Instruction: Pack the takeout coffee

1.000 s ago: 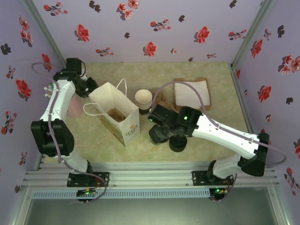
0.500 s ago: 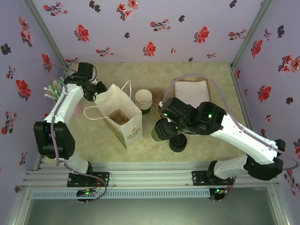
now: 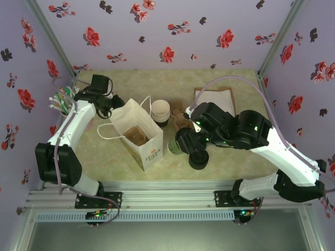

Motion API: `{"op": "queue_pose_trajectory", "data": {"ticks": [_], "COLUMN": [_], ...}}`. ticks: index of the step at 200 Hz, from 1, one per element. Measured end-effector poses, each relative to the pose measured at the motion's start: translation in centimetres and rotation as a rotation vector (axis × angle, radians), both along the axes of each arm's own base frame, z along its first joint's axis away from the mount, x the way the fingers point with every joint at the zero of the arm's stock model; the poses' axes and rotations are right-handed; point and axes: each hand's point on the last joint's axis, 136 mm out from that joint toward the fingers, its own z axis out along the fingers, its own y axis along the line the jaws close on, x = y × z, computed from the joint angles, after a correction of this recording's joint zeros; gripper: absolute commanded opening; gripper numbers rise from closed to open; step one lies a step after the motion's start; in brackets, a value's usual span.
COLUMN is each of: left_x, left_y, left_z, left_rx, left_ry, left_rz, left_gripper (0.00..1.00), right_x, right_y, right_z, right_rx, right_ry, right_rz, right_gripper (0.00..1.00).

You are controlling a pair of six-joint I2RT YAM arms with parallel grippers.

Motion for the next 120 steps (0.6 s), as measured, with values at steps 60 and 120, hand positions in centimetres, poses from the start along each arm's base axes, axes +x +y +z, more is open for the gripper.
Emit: {"op": "queue_pose_trajectory", "data": {"ticks": [60,120], "left_x": [0.9,0.5], "left_y": [3.9,7.3], "left_z": [1.8,2.3], "left_rx": [0.020,0.051], "left_ry": [-0.021,-0.026], "left_rz": [0.093,0.157], "left_gripper": [0.33,0.32], "right_x": [0.2,0.3], "right_y": [1.1,2.3], "right_z": [1.6,3.3], "right_rx": [0.025,0.061], "right_ry": [-0.008,-0.020], "right_rz": [0.026,0.053], "right_gripper": [0.70,0.70]}}
